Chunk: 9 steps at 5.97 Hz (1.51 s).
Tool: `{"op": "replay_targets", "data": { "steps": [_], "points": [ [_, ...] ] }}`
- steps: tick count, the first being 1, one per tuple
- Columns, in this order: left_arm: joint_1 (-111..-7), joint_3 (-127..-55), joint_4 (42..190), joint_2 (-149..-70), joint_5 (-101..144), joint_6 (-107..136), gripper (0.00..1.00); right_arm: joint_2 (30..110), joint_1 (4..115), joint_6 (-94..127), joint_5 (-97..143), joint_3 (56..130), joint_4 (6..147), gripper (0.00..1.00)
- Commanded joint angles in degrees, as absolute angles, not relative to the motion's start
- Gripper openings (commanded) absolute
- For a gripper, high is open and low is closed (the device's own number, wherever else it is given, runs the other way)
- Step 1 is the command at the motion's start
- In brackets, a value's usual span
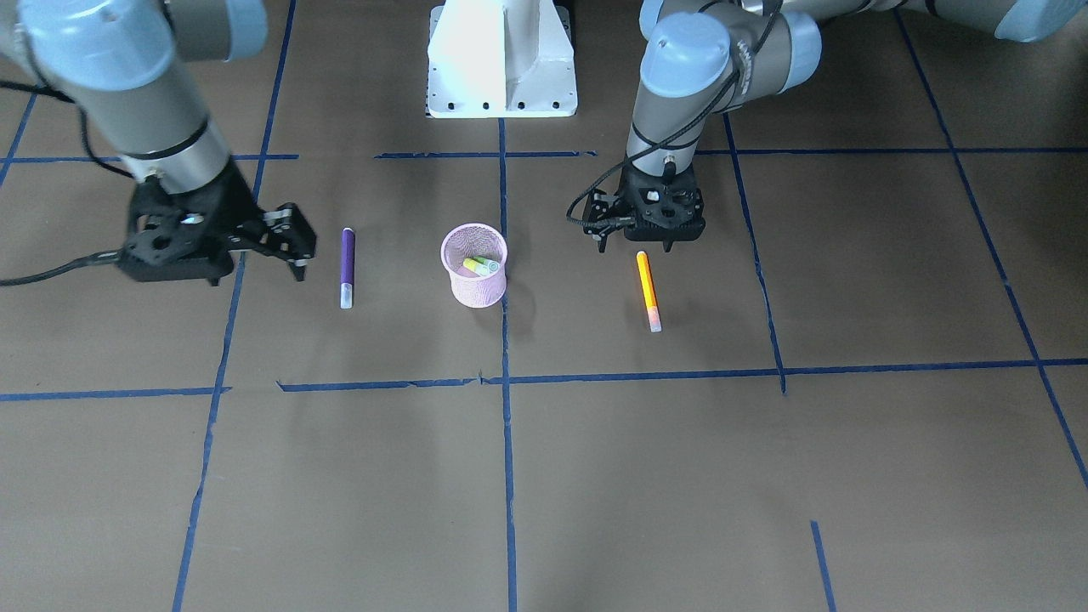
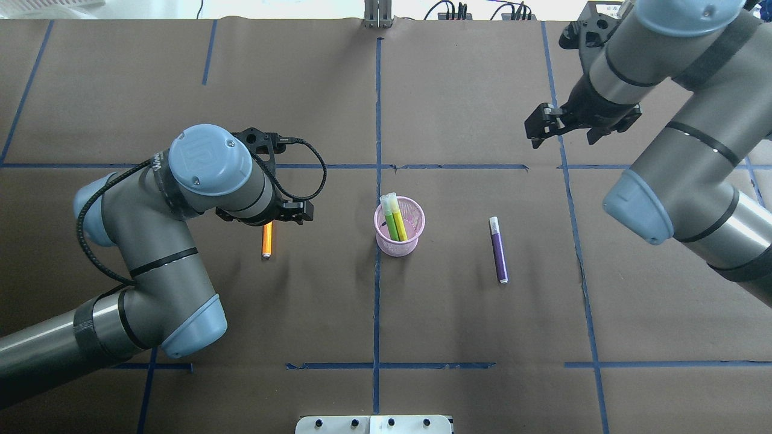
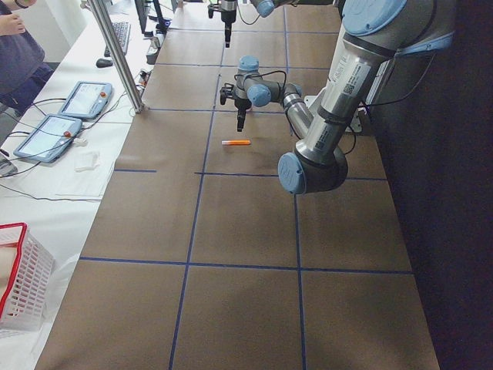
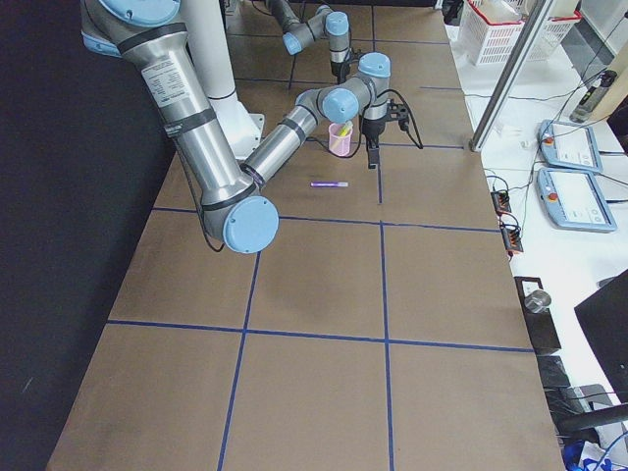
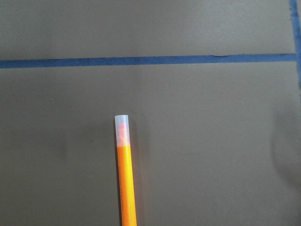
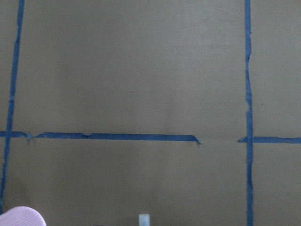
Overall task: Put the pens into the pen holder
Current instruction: 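Grasp the orange marker with the left gripper while the right arm withdraws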
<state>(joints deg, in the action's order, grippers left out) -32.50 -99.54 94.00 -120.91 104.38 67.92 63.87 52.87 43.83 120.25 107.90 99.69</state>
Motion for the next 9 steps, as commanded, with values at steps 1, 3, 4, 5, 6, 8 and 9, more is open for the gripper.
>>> {"op": "replay_targets", "data": {
  "steps": [1,3,4,5,6,8,9],
  "points": [
    [-32.34,-96.42,95.98,-120.94,104.06,68.47,0.92,64.86,53.79,41.57,121.46,107.49,99.41,1.0],
    [-32.43,-93.71,96.76,-120.94,103.98,67.77,0.86,64.86,53.79,41.66,121.46,107.49,99.32,1.0],
    [-32.43,-91.08,99.46,-120.94,103.97,67.76,0.81,64.95,53.7,41.75,121.46,107.49,99.32,1.0],
    [-32.52,-89.75,102.02,-120.94,103.97,67.68,0.77,64.95,53.79,41.75,121.46,107.49,99.32,1.0],
    [-32.69,-89.74,102.04,-121.02,103.97,67.76,0.67,64.95,53.79,41.75,121.46,107.49,99.23,1.0],
    [-33.74,-89.82,101.78,-120.94,104.06,67.68,0.41,64.86,53.7,41.75,121.46,107.58,99.32,1.0],
    [-33.84,-89.82,101.69,-120.85,103.98,67.68,0.18,64.86,53.7,41.84,121.46,107.58,99.32,1.0]
  ]
}}
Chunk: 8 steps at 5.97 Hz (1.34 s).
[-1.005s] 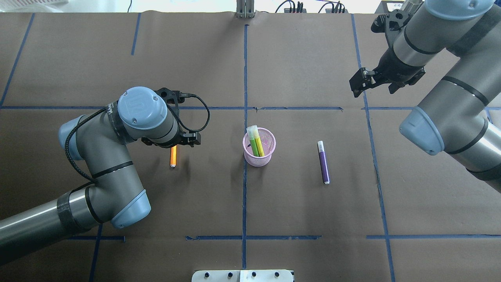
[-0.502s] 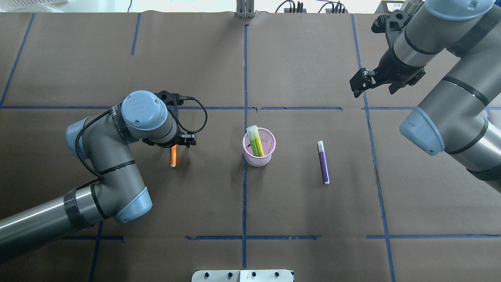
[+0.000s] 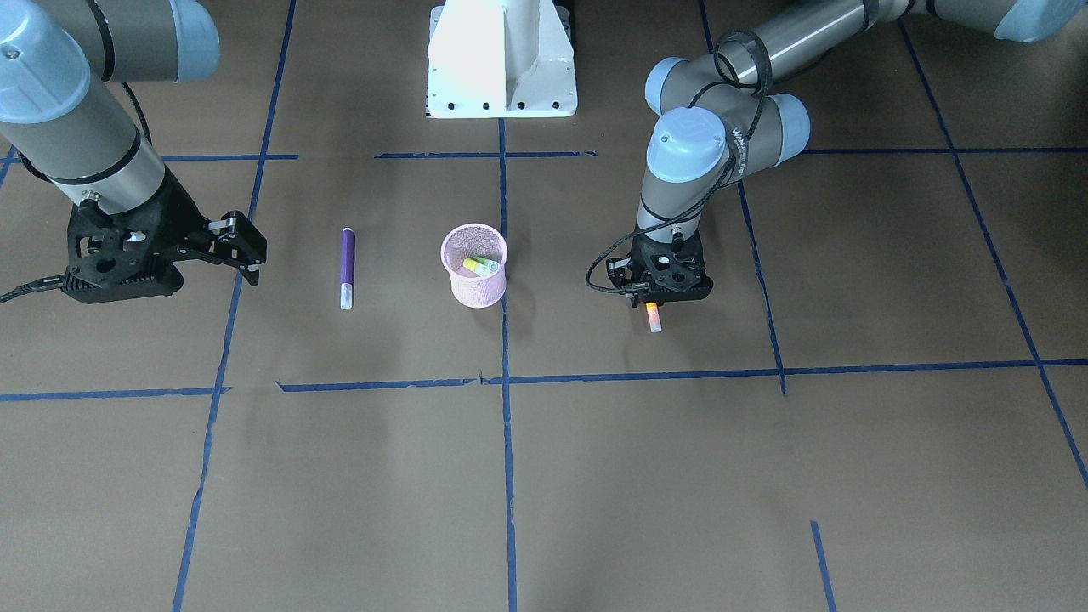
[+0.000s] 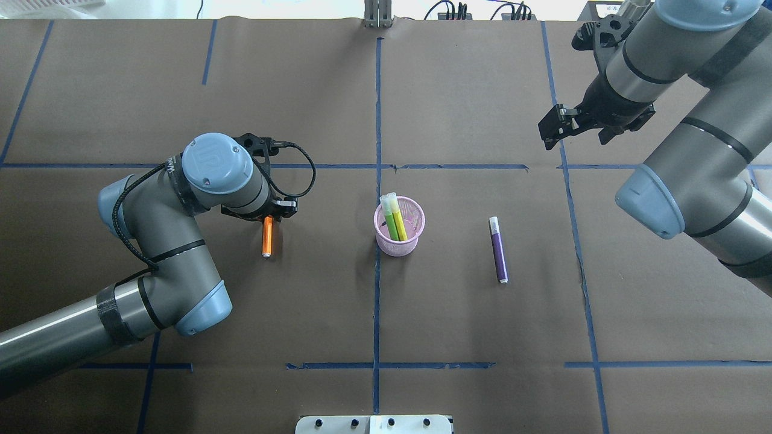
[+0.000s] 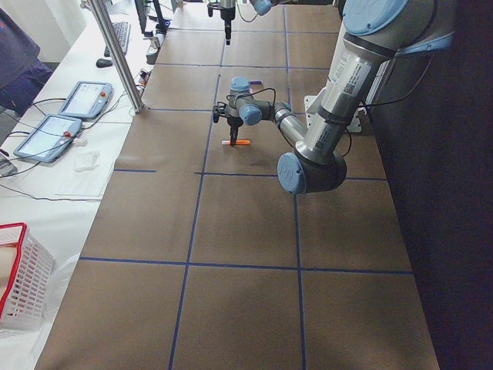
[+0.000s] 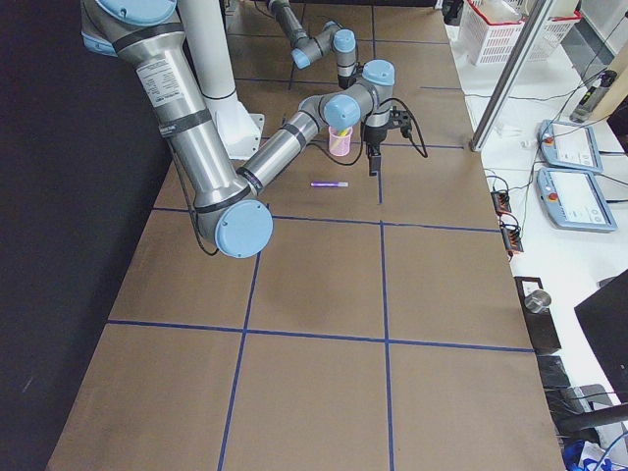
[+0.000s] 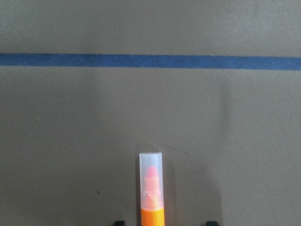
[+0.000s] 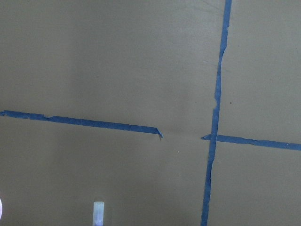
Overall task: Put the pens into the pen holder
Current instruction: 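Grasp the orange marker with the left gripper while the right arm withdraws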
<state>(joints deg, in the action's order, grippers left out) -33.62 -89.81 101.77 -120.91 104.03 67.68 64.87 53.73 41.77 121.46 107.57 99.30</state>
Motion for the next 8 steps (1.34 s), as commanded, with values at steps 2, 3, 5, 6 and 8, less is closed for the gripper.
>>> {"op": "replay_targets", "data": {
  "steps": [2,3,5,6,8],
  "points": [
    [-33.84,-90.35,101.6,-120.85,103.97,67.76,0.0,64.86,53.7,41.84,121.46,107.58,99.23,1.0],
    [-34.71,-90.96,101.43,-121.2,103.97,67.94,0.0,64.86,53.7,41.84,121.46,107.58,99.23,1.0],
    [-35.24,-96.03,101.77,-121.72,93.06,70.38,0.0,65.04,53.7,41.75,121.46,107.75,99.23,1.0],
    [-34.55,-100.68,101.69,-121.82,85.59,76.49,0.0,65.04,53.79,41.75,121.55,108.1,99.23,1.0],
    [-32.27,-105.36,101.78,-124.18,76.23,78.39,0.0,64.95,53.7,41.66,121.38,108.1,99.14,1.0]
  ]
}}
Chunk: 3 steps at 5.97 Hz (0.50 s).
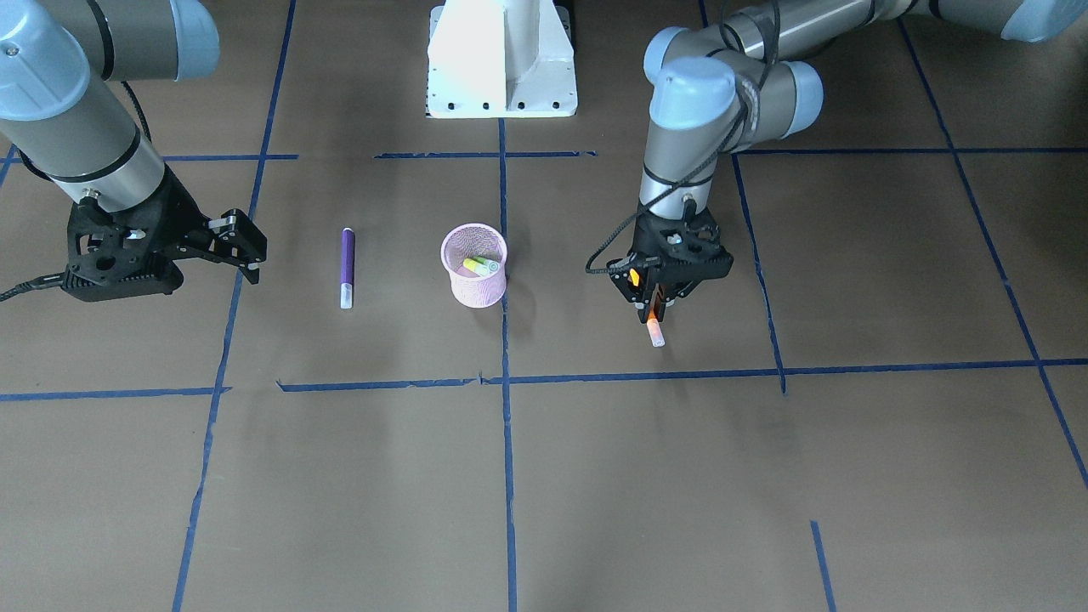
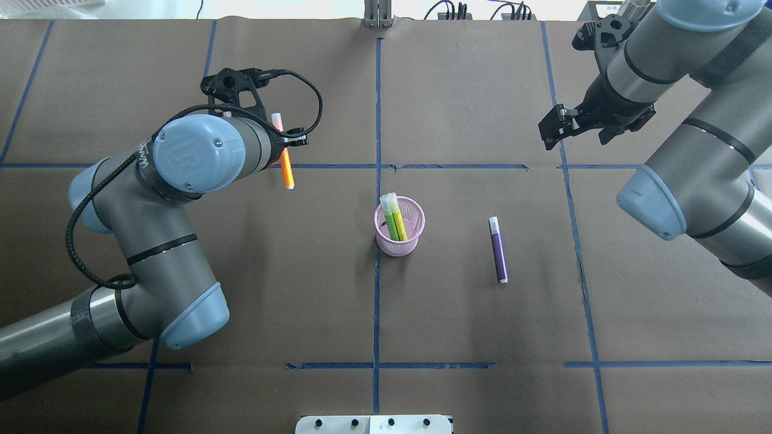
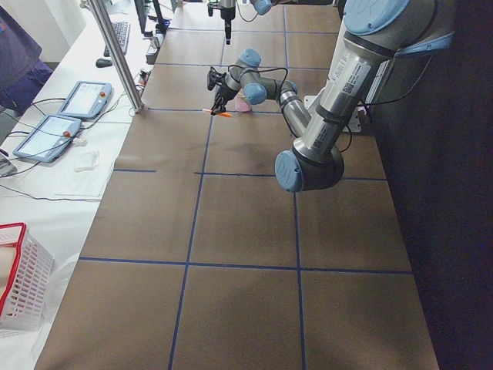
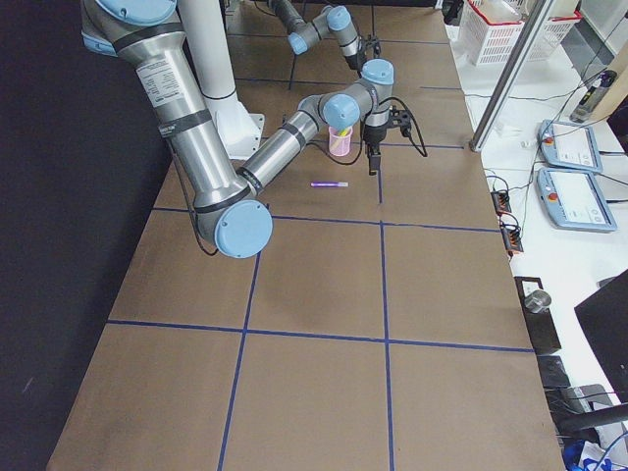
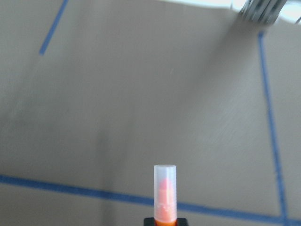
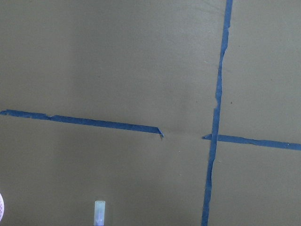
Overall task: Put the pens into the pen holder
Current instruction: 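Carry the orange marker with the left gripper into the pink cup and release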
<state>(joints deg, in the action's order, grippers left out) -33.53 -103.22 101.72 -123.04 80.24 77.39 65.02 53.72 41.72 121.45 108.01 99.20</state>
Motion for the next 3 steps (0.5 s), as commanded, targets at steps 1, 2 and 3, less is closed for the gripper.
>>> {"op": "replay_targets", "data": {
  "steps": [1,2,3],
  "points": [
    [-29.91,-106.34,101.86,-126.89,75.16,70.22,0.0,64.52,53.61,41.66,121.29,108.11,99.05,1.0],
    [-25.62,-106.26,101.95,-129.35,69.49,65.18,0.0,64.34,53.61,41.49,121.29,108.28,99.05,1.0],
    [-22.36,-105.82,101.87,-131.9,67.17,60.95,0.0,64.34,53.61,41.05,121.29,108.54,99.05,1.0]
  ]
}}
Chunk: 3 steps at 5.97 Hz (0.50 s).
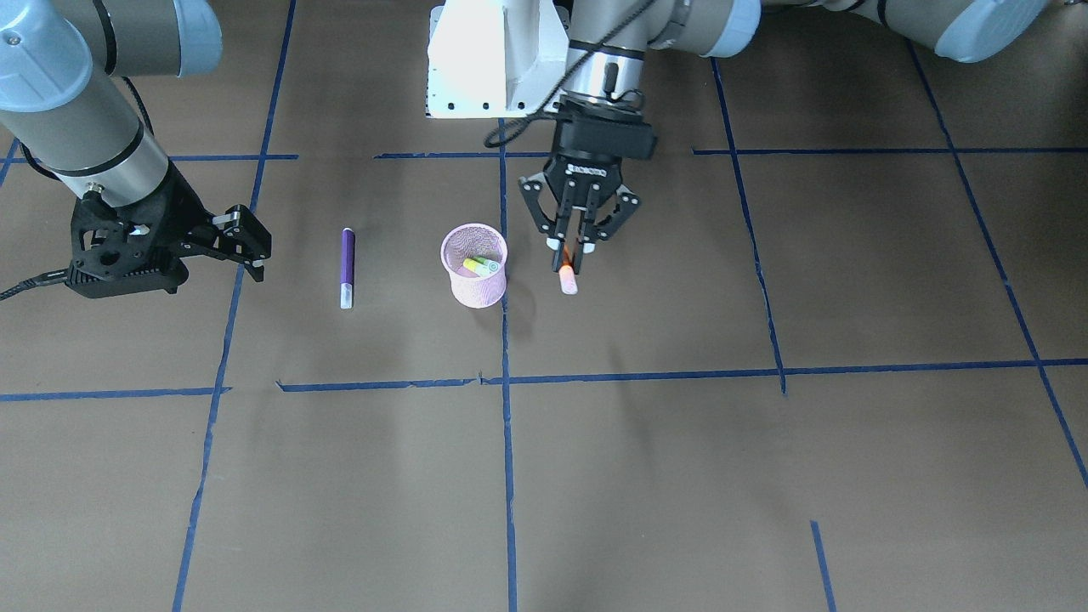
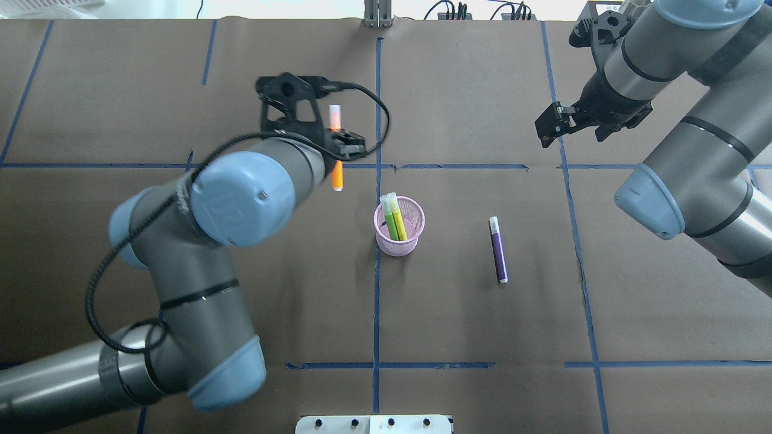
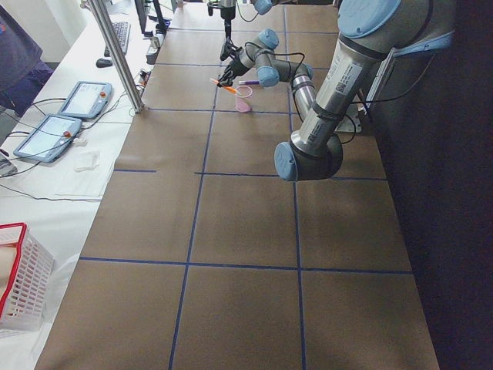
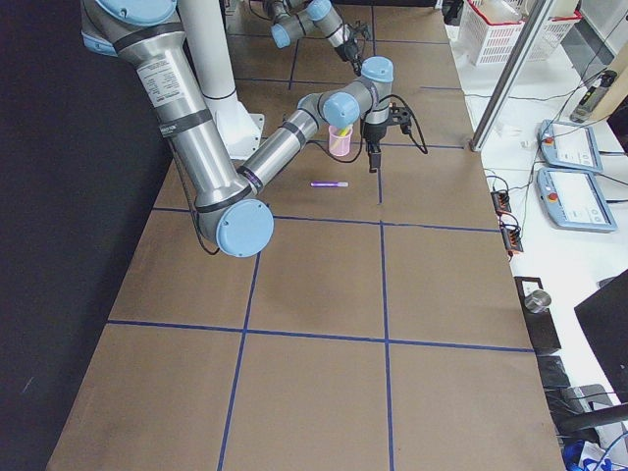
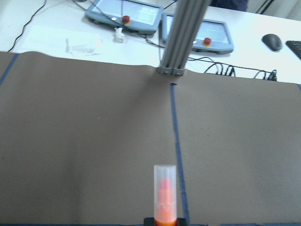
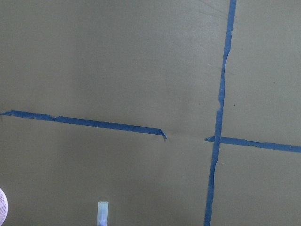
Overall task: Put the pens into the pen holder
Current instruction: 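Carry the orange marker with the left gripper into the pink cup and release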
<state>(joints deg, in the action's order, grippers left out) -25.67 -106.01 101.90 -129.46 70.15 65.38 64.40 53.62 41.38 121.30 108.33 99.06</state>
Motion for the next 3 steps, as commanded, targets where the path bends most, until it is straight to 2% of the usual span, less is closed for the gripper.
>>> {"op": "replay_targets", "data": {
  "steps": [1,3],
  "points": [
    [-20.93,-105.21,101.87,-133.14,67.06,59.69,0.0,64.34,53.61,41.39,121.29,108.63,99.05,1.0],
    [-19.78,-98.75,101.95,-137.61,66.53,59.41,0.0,64.51,53.61,41.13,121.29,108.63,99.05,1.0]
  ]
}}
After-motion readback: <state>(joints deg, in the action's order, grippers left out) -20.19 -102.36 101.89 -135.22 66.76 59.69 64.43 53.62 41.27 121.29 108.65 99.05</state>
